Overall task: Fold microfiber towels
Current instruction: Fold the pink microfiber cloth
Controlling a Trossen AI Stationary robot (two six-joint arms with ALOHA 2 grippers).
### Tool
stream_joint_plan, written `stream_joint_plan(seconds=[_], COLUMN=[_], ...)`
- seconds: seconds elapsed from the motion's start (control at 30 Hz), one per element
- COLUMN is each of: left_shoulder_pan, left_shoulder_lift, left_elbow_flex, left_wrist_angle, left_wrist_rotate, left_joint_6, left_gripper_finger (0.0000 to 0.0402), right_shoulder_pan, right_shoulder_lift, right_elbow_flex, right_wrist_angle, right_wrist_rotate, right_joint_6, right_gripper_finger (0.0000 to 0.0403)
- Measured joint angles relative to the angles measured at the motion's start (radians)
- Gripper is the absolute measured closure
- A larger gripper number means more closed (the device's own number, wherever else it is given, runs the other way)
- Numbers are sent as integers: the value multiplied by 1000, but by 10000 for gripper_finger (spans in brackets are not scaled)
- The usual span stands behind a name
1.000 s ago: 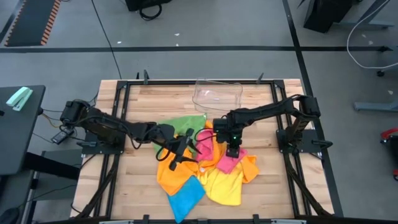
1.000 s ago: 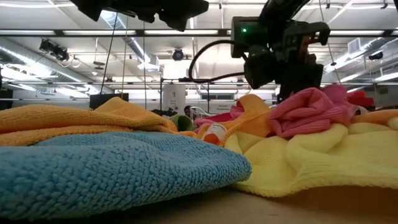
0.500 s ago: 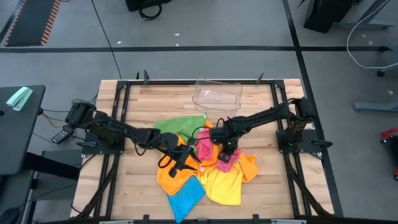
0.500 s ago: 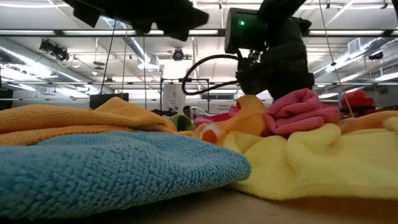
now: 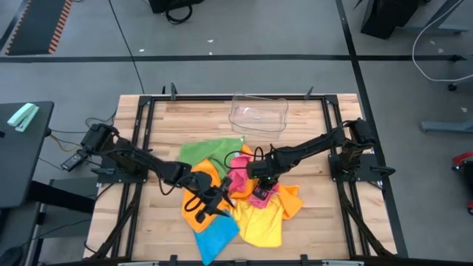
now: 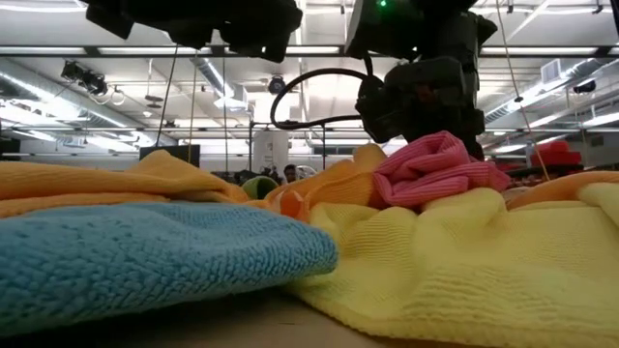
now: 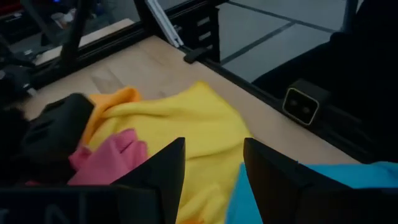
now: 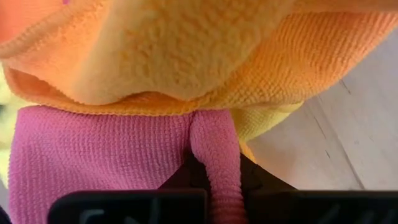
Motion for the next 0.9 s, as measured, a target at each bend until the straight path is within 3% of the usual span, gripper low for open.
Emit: stream_joint_plan(seconds=[0.1,0.2,0.4,0.57,0.9], left_shoulder_pan=[-12,-19,-20,-21,-21], left_shoulder_lift=[36,93,170,183,183], left_elbow_flex=[0,1,-1,0,0], left_wrist_angle=[66,157,232,311,323], left_wrist_rotate=[-3,-68,-139,-139,-139], left_joint_6=[-34,-81,-86,-86,-106], left_gripper_finger=[230,230,228,230,229], right_shoulder_pan=[-3,-8,2,-24,-183], right_shoulder_lift=[0,0,0,-2,2], right_elbow_flex=[5,45,216,316,193], right_wrist_angle=[-6,-50,-390,-621,-608], right_wrist_rotate=[0,-1,113,200,225], right_joint_6=[0,-12,-122,-338,-574], right_gripper_finger=[383,383,383,383,383])
